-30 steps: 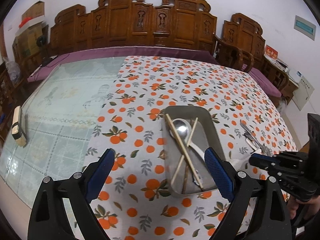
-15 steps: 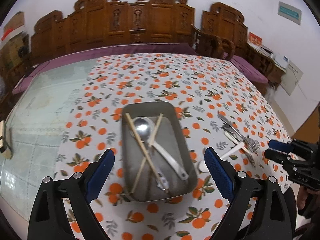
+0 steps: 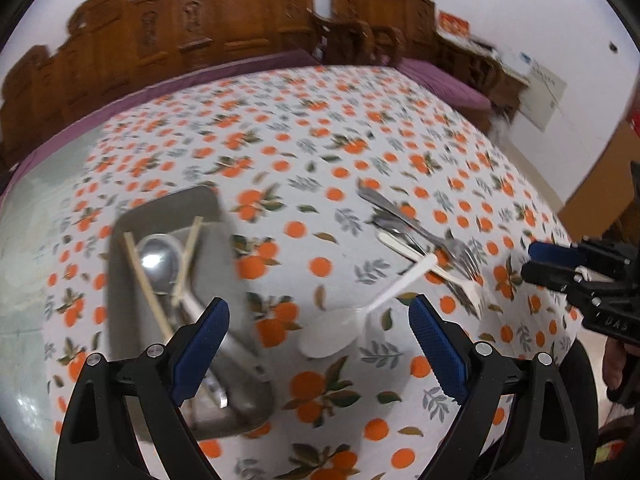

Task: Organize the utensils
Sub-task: 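Grasp the white plastic spoon with the left tool while the right tool approaches the forks, then grasp the white plastic fork by its handle with the right tool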

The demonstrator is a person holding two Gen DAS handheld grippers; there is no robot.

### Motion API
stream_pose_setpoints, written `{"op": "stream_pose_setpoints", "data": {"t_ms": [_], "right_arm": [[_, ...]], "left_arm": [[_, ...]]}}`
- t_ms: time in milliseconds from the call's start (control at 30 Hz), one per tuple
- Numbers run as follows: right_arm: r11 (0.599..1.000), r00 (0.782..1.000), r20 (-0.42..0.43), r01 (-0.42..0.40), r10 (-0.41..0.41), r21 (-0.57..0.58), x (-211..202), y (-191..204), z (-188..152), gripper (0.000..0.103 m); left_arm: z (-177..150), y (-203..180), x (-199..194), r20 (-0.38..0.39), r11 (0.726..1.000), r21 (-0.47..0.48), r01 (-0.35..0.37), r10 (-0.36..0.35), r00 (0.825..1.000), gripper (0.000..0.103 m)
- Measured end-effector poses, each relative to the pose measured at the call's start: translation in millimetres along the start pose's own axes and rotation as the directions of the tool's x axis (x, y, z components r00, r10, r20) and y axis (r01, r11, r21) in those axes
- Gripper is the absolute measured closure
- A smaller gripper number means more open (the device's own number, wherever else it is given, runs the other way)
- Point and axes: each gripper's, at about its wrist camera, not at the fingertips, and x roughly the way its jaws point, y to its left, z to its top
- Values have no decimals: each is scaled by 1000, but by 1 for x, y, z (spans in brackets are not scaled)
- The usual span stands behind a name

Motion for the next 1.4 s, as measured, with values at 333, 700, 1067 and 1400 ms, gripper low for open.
{"op": "stream_pose_setpoints", "data": {"t_ms": [333,700,1067,1400], "right_arm": [[999,1000,-5,-1,1,41,6,-26,-3,64],[998,1000,-15,-11,12,59,14,-36,-5,64],[998,999,-32,-29,30,48,22,-28,-7,64],[998,995,-65,-70,70,-4,49,-8,-1,64]], "left_arm": [[4,-36,55,-118,989,146,14,3,993,34],[5,-50,93,-195,976,216,20,23,980,51],[8,-51,94,-200,979,191,71,-32,979,92],[4,-42,74,-175,990,110,90,-70,982,96]]}}
